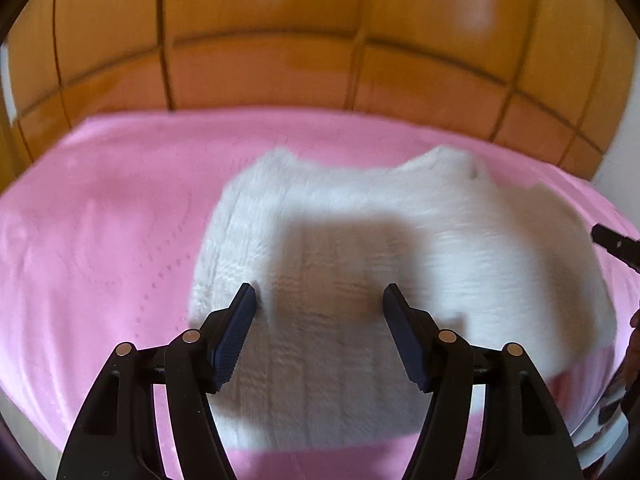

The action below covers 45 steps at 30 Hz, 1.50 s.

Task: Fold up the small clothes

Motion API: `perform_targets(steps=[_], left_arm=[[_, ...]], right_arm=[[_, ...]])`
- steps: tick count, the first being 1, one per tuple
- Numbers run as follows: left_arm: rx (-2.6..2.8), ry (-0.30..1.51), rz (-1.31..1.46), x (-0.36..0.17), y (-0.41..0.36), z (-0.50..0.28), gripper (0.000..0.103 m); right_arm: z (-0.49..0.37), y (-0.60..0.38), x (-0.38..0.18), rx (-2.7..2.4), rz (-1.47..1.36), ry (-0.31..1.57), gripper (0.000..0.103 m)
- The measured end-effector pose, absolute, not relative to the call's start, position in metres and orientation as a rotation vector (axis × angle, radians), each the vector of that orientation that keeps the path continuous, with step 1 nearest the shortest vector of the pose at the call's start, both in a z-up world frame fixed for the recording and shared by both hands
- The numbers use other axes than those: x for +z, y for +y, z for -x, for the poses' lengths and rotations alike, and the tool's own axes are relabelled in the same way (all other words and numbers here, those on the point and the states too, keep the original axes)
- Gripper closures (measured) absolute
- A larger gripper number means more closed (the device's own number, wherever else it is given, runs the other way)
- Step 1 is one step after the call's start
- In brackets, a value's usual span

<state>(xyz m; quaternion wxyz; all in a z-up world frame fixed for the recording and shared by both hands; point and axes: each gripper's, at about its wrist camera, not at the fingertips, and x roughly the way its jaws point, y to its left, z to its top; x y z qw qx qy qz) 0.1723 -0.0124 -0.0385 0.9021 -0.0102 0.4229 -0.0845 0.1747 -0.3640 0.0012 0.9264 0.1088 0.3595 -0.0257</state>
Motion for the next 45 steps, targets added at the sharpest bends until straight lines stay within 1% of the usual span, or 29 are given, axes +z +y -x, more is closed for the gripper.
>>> perform_targets(steps=[2, 4, 6, 10, 18, 28, 29, 30, 31, 32, 33, 35, 36, 37, 38, 41, 45], left_arm=[[-0.178, 0.900, 0.038, -0.050, -0.009, -0.182, 0.031], [-0.174, 0.888, -0.004, -0.054, -0.012, -0.185, 0.028], [-0.162, 0.890, -0.011, -0.051, -0.014, -0.183, 0.029], [-0.135, 0.849, -0.006, -0.035, -0.018, -0.170, 0.029], [-0.151, 0.773, -0.023, -0.007, -0.031, -0.152, 0.029], [-0.196, 0.787, -0.019, -0.007, -0.042, -0.146, 0.029], [-0.198, 0.786, -0.019, -0.008, -0.043, -0.146, 0.029], [-0.199, 0.784, -0.021, -0.008, -0.044, -0.146, 0.029], [-0.200, 0.782, -0.024, -0.009, -0.045, -0.146, 0.029], [-0.203, 0.782, -0.026, -0.010, -0.046, -0.145, 0.029], [-0.207, 0.786, -0.029, -0.012, -0.047, -0.146, 0.029], [-0.214, 0.795, -0.029, -0.016, -0.048, -0.146, 0.029], [-0.219, 0.799, -0.027, -0.018, -0.048, -0.146, 0.029], [-0.224, 0.803, -0.027, -0.020, -0.049, -0.146, 0.029], [-0.227, 0.806, -0.028, -0.022, -0.049, -0.147, 0.029], [-0.235, 0.820, -0.027, -0.029, -0.050, -0.148, 0.029], [-0.246, 0.827, -0.022, -0.037, -0.051, -0.151, 0.029]], right_arm=[[-0.206, -0.379, -0.022, -0.094, -0.260, 0.846, 0.003], [-0.225, -0.395, -0.051, -0.139, -0.304, 0.928, 0.002], [-0.225, -0.414, -0.067, -0.087, -0.455, 0.891, 0.002], [-0.219, -0.408, -0.061, -0.094, -0.415, 0.869, 0.002], [-0.182, -0.426, -0.046, -0.053, -0.502, 0.835, 0.002], [-0.131, -0.434, -0.060, 0.053, -0.608, 0.826, 0.002], [-0.130, -0.434, -0.060, 0.057, -0.616, 0.825, 0.004], [-0.131, -0.432, -0.060, 0.063, -0.624, 0.825, 0.007], [-0.132, -0.429, -0.059, 0.080, -0.633, 0.831, 0.017], [-0.134, -0.426, -0.059, 0.087, -0.634, 0.842, 0.023], [-0.134, -0.425, -0.059, 0.080, -0.628, 0.850, 0.026], [-0.136, -0.421, -0.058, 0.084, -0.615, 0.862, 0.041], [-0.137, -0.420, -0.058, 0.083, -0.612, 0.869, 0.044], [-0.138, -0.418, -0.058, 0.077, -0.602, 0.877, 0.054], [-0.137, -0.419, -0.057, 0.072, -0.598, 0.880, 0.065], [-0.138, -0.417, -0.051, 0.062, -0.579, 0.891, 0.075], [-0.139, -0.411, -0.043, 0.073, -0.541, 0.912, 0.075]])
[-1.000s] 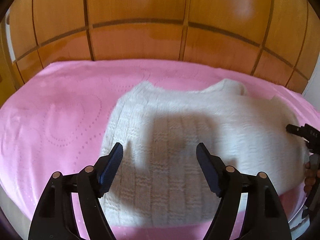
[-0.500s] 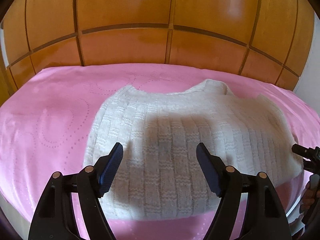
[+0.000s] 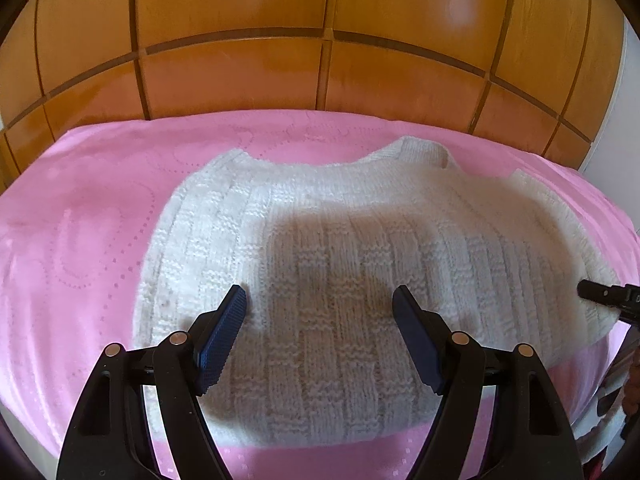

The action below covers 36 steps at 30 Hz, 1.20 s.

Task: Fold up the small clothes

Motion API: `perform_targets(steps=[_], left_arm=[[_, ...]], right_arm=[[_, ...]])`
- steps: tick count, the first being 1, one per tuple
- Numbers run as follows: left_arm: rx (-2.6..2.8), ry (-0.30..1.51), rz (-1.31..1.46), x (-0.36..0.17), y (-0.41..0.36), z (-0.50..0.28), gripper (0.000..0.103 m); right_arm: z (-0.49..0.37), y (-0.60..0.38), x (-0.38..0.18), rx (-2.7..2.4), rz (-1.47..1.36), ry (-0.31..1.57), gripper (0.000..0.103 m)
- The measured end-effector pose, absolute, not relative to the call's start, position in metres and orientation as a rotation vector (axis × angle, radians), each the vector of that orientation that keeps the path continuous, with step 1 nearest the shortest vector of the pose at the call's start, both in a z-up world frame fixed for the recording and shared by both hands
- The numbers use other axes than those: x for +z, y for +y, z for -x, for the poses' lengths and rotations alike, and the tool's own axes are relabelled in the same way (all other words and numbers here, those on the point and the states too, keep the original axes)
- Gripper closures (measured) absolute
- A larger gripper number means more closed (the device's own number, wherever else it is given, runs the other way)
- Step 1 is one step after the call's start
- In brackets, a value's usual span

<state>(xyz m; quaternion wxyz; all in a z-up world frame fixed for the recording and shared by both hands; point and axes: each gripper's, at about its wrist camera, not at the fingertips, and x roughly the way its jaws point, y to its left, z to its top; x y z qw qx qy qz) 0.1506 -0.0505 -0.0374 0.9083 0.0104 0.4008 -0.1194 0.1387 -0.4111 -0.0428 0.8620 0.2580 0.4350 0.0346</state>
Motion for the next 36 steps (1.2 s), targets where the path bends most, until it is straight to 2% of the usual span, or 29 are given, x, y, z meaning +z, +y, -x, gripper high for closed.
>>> perform_targets(steps=[1, 3, 4, 5, 6, 7, 8, 11, 19, 22, 24, 26, 34, 36], left_arm=[[-0.250, 0.829, -0.020, -0.039, -0.051, -0.151, 0.029], [-0.255, 0.832, -0.019, -0.042, -0.051, -0.153, 0.029], [-0.257, 0.836, -0.019, -0.043, -0.052, -0.154, 0.029], [-0.261, 0.840, -0.017, -0.045, -0.052, -0.155, 0.029], [-0.265, 0.843, -0.012, -0.047, -0.051, -0.156, 0.029], [-0.267, 0.844, -0.009, -0.048, -0.051, -0.156, 0.029], [-0.270, 0.844, -0.008, -0.049, -0.051, -0.157, 0.029], [-0.276, 0.847, -0.006, -0.052, -0.051, -0.159, 0.029], [-0.335, 0.860, 0.091, -0.051, -0.036, -0.161, 0.029], [-0.394, 0.895, 0.222, -0.048, -0.016, -0.167, 0.038], [-0.450, 0.919, 0.357, -0.044, 0.006, -0.172, 0.048], [-0.490, 0.925, 0.462, -0.042, 0.025, -0.175, 0.050], [-0.569, 0.855, 0.713, -0.028, 0.092, -0.172, 0.049], [-0.615, 0.859, 0.783, -0.030, 0.099, -0.173, 0.034]], right_arm=[[-0.140, -0.412, -0.044, 0.072, -0.544, 0.925, 0.068], [-0.143, -0.414, -0.048, 0.061, -0.556, 0.944, 0.059], [-0.144, -0.413, -0.051, 0.065, -0.552, 0.954, 0.045], [-0.146, -0.411, -0.054, 0.073, -0.546, 0.966, 0.040], [-0.147, -0.409, -0.057, 0.073, -0.537, 0.974, 0.040], [-0.148, -0.406, -0.057, 0.055, -0.519, 0.974, 0.046], [-0.148, -0.404, -0.056, 0.045, -0.512, 0.972, 0.062], [-0.148, -0.400, -0.049, 0.044, -0.504, 0.968, 0.077], [-0.145, -0.367, 0.017, 0.166, -0.453, 0.858, 0.083], [-0.153, -0.337, 0.038, 0.254, -0.415, 0.827, 0.083], [-0.160, -0.315, 0.047, 0.313, -0.395, 0.814, 0.083], [-0.170, -0.282, 0.052, 0.397, -0.354, 0.812, 0.083], [-0.199, -0.165, 0.025, 0.582, -0.221, 0.884, 0.086], [-0.198, -0.143, 0.013, 0.609, -0.182, 0.904, 0.086]])
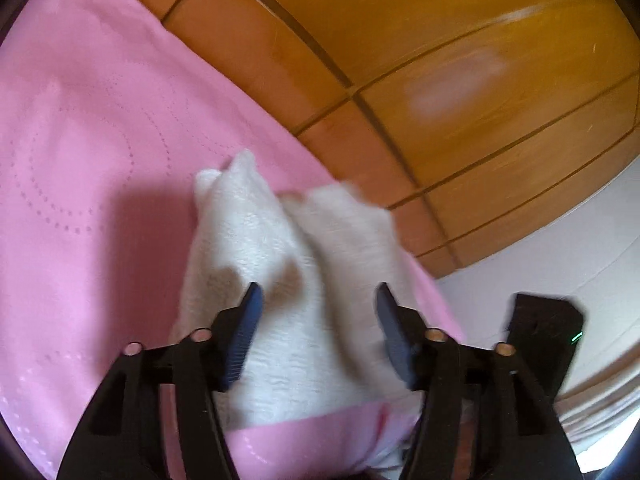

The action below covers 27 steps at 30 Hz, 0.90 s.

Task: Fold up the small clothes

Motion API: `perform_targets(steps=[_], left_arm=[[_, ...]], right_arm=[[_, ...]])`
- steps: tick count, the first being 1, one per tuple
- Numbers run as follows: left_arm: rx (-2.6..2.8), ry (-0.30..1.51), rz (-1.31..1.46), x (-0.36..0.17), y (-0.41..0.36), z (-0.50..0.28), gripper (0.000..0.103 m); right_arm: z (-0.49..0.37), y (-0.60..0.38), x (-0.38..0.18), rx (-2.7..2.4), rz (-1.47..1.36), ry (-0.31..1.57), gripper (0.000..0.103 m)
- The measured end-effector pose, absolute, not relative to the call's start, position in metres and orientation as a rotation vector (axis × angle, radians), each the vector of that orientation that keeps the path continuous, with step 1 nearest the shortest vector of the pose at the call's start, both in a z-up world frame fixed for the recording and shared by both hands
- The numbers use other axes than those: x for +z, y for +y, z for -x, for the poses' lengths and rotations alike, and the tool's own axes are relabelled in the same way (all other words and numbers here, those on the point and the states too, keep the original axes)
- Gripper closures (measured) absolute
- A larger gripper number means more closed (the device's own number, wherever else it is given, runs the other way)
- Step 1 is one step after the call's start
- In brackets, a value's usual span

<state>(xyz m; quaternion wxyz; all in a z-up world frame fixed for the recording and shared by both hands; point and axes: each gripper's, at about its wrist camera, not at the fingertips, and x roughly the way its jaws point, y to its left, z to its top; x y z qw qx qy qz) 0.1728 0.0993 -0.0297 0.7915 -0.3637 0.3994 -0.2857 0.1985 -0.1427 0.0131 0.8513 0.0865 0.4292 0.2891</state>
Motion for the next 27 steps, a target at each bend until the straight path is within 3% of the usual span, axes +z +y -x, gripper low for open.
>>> perform_targets(steps=[4, 9, 10, 12, 13, 15, 17, 25, 26, 27], left_arm=[[-0.692, 0.905, 0.875, -0.039, 0.098, -0.180, 0.024], [-0.703, 0.987, 0.847, -0.051, 0.075, -0.202, 0.023], [-0.697, 1.013, 0.833, -0.054, 0.067, -0.206, 0.023], [-0.698, 1.043, 0.811, -0.057, 0.055, -0.211, 0.025], [-0.685, 1.059, 0.778, -0.056, 0.047, -0.214, 0.028], [-0.653, 1.076, 0.719, -0.052, 0.038, -0.217, 0.041], [-0.639, 1.082, 0.696, -0.046, 0.032, -0.223, 0.041], [-0.621, 1.108, 0.576, -0.033, 0.000, -0.243, 0.041], [-0.615, 1.109, 0.561, -0.033, -0.005, -0.244, 0.047], [-0.618, 1.106, 0.537, -0.031, -0.008, -0.243, 0.063]], right_arm=[[-0.189, -0.107, -0.011, 0.611, -0.039, 0.911, 0.087], [-0.180, -0.101, -0.019, 0.592, 0.030, 0.870, 0.085], [-0.179, -0.104, -0.018, 0.594, 0.015, 0.859, 0.079], [-0.178, -0.109, -0.016, 0.601, -0.003, 0.842, 0.056], [-0.174, -0.113, -0.013, 0.618, -0.013, 0.830, 0.040], [-0.168, -0.120, -0.009, 0.627, -0.014, 0.813, 0.030], [-0.159, -0.134, -0.002, 0.662, -0.049, 0.813, 0.002], [-0.142, -0.254, -0.003, 0.418, -0.230, 0.783, 0.002], [-0.143, -0.264, -0.008, 0.375, -0.233, 0.803, 0.002], [-0.146, -0.268, -0.014, 0.337, -0.232, 0.819, 0.002]])
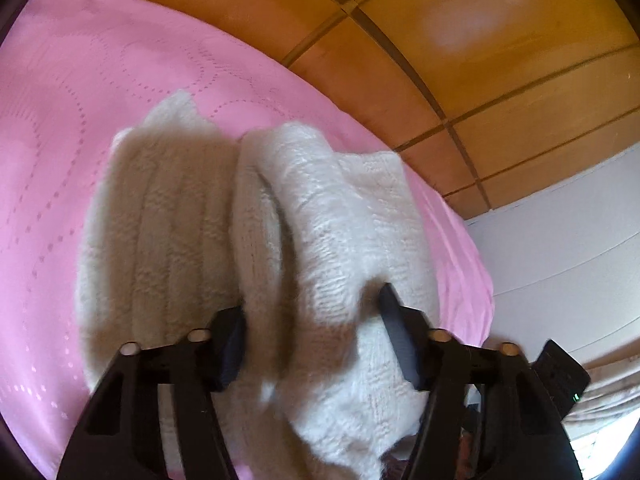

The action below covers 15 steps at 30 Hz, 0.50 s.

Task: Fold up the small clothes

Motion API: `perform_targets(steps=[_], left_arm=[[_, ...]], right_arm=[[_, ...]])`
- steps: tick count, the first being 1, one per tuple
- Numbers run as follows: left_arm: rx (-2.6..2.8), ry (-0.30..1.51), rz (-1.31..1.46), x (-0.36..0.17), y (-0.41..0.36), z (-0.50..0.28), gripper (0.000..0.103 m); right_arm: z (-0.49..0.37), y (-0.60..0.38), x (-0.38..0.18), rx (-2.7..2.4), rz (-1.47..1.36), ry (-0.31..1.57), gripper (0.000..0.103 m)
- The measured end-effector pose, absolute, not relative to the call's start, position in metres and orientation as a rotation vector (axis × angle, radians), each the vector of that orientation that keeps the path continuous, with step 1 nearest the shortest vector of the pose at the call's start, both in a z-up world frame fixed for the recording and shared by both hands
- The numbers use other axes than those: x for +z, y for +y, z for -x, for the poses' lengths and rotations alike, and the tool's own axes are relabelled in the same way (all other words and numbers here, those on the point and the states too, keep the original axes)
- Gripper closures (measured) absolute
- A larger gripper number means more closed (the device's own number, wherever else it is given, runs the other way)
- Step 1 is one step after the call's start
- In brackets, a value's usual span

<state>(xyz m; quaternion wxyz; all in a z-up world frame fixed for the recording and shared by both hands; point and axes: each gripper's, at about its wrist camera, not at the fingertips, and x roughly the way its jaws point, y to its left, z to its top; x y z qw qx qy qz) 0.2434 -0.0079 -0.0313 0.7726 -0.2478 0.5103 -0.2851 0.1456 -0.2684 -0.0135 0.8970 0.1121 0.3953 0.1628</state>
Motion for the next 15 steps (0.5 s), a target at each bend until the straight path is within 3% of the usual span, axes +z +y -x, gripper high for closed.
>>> perform_targets(steps=[2, 3, 6, 11, 15], left_arm=[[-0.588, 1.053, 0.445, -0.021, -0.015, -0.239, 0.080], [-0.575, 1.009, 0.420, -0.012, -0.017, -0.236, 0.084], [-0.561, 0.928, 0.391, 0.009, -0.013, -0.228, 0.085], [-0.491, 0.829, 0.331, 0.029, 0.020, -0.207, 0.086], [-0.368, 0.862, 0.278, 0.007, 0.051, -0.201, 0.086]], right_arm=[[-0.142, -0.273, -0.021, 0.283, -0.223, 0.804, 0.002], [-0.146, -0.274, -0.022, 0.283, -0.225, 0.785, 0.002], [-0.151, -0.258, -0.016, 0.292, -0.179, 0.748, 0.002], [-0.160, -0.230, -0.005, 0.399, -0.136, 0.710, 0.026], [-0.172, -0.190, -0.020, 0.459, -0.061, 0.755, 0.030]])
